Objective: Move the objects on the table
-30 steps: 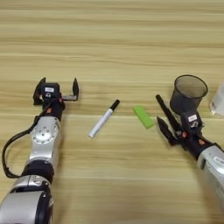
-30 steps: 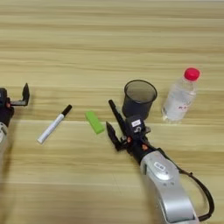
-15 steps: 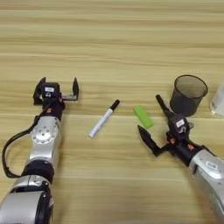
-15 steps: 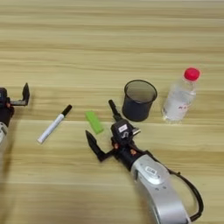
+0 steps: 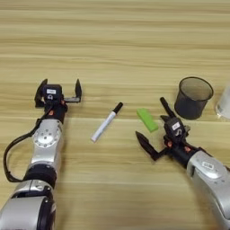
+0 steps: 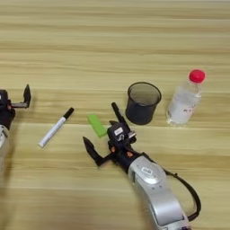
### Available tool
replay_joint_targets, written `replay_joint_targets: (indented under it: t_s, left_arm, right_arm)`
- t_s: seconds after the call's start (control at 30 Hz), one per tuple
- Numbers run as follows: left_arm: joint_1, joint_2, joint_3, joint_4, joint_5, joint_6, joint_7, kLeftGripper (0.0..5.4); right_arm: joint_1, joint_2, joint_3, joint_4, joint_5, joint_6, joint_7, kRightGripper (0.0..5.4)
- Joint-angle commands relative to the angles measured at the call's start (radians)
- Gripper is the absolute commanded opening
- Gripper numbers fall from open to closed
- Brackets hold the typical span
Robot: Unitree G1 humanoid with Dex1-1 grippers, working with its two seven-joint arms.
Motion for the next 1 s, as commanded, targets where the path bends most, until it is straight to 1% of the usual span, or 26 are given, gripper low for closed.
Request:
replay_joint_targets:
  t_s: [0.03,0.1,0.27,0.47,0.6,0.83,0.93,1.0]
  left_arm:
    - [0.004,-0.002,-0.003,-0.012,0.01,-0.001,0.005,5.4]
    - [0.005,-0.002,-0.003,-0.014,0.01,-0.001,0.005,5.4]
    - [0.009,-0.002,-0.004,-0.019,0.011,-0.001,0.005,5.4]
    - [0.012,-0.003,-0.004,-0.025,0.011,0.0,0.006,5.4]
    - [0.014,-0.004,-0.003,-0.029,0.01,0.001,0.007,5.4]
    - [0.013,-0.002,-0.003,-0.027,0.01,0.001,0.006,5.4]
    - [0.013,-0.001,-0.002,-0.026,0.009,0.0,0.005,5.4]
    - [0.013,0.0,-0.001,-0.026,0.008,0.0,0.004,5.4]
  right_arm:
    - [-0.018,0.01,0.001,0.027,0.011,0.017,0.017,5.38]
    - [-0.02,0.016,0.002,0.036,0.014,0.026,0.021,5.38]
    - [-0.014,0.036,0.006,0.049,0.057,0.079,0.051,5.38]
    - [-0.013,0.04,0.024,0.074,0.048,0.095,0.06,5.38]
    - [0.005,0.036,0.053,0.046,0.051,0.105,0.074,5.38]
    - [0.018,0.031,0.077,0.021,0.065,0.132,0.094,5.38]
    - [0.015,0.034,0.069,0.024,0.064,0.125,0.084,5.38]
    - [0.013,0.029,0.063,0.008,0.053,0.094,0.075,5.38]
